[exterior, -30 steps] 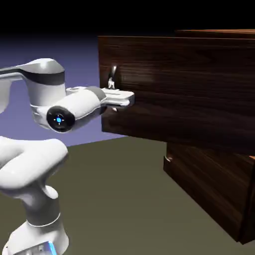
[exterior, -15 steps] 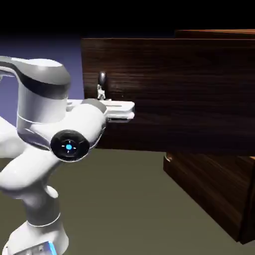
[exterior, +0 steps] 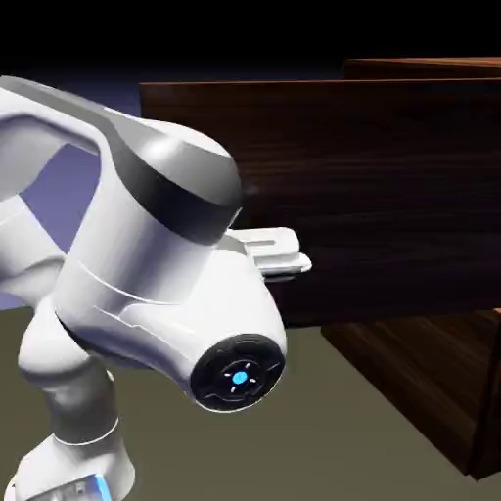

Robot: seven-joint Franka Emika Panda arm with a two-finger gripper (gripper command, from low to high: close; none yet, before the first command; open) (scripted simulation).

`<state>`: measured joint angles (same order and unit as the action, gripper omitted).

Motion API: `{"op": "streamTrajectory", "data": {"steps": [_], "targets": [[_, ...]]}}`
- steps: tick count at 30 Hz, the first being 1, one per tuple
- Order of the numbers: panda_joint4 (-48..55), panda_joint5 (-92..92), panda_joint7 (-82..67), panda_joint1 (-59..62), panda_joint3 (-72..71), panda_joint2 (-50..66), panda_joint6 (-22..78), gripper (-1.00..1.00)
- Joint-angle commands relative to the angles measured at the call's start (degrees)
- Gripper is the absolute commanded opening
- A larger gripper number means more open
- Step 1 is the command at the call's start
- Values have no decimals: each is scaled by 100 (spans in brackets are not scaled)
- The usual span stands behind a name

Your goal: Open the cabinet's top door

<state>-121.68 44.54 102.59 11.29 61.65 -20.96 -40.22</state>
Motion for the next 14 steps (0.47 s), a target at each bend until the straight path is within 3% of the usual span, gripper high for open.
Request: {"op": "streamTrajectory", "data": {"steps": [1,8,14], "targets": [[175,-38,-147,-172,209,197,173,-100],[923,-193,-820,-1448,1663,1020,875,-100],[1155,-273,-644,-2691,2760,797,840,-100]]}}
